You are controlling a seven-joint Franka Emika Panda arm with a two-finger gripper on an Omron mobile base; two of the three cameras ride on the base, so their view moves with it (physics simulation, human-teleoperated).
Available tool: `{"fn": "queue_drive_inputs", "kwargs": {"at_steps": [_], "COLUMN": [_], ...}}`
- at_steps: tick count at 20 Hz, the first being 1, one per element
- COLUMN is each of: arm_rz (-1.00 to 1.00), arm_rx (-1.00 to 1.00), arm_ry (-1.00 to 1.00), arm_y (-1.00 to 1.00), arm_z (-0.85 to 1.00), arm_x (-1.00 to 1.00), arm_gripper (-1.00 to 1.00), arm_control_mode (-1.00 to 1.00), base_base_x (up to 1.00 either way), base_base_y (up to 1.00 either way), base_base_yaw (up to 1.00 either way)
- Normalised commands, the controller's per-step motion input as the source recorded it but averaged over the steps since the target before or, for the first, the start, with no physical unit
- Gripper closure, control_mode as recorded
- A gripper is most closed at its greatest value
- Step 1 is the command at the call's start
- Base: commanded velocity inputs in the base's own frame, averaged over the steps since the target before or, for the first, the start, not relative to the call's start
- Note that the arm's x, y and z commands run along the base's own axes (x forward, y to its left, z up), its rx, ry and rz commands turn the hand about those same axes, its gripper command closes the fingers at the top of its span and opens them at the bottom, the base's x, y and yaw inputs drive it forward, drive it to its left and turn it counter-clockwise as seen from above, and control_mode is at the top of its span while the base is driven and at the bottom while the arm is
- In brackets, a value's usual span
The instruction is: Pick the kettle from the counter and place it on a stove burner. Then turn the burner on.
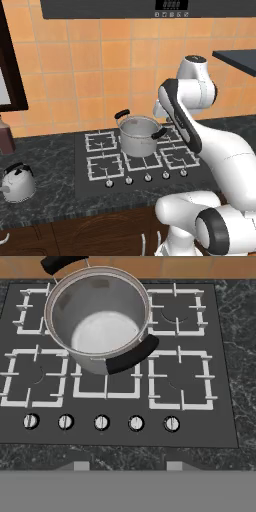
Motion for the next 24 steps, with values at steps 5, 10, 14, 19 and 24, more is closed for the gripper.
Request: {"fn": "queue_drive_inputs", "kwargs": {"at_steps": [5, 10, 14, 19, 24], "arm_rz": [0.01, 0.06, 0.02, 0.01, 0.02], "arm_rx": [0.01, 0.0, 0.0, 0.06, 0.11], "arm_ry": [0.0, -0.02, -0.04, -0.01, 0.0], "arm_y": [0.56, 1.0, 1.0, 0.97, 0.85], "arm_z": [0.0, 0.0, 0.0, -0.02, -0.1], "arm_x": [-0.32, -0.42, -0.18, -0.26, -0.25], "arm_gripper": [-1.0, -1.0, -1.0, -1.0, -1.0], "arm_control_mode": [-1.0, -1.0, -1.0, -1.0, -1.0], "base_base_x": [0.0, 0.0, 0.0, 0.0, 0.0], "base_base_y": [0.0, 0.0, 0.0, 0.0, 0.0], "base_base_yaw": [0.0, 0.0, 0.0, 0.0, 0.0]}}
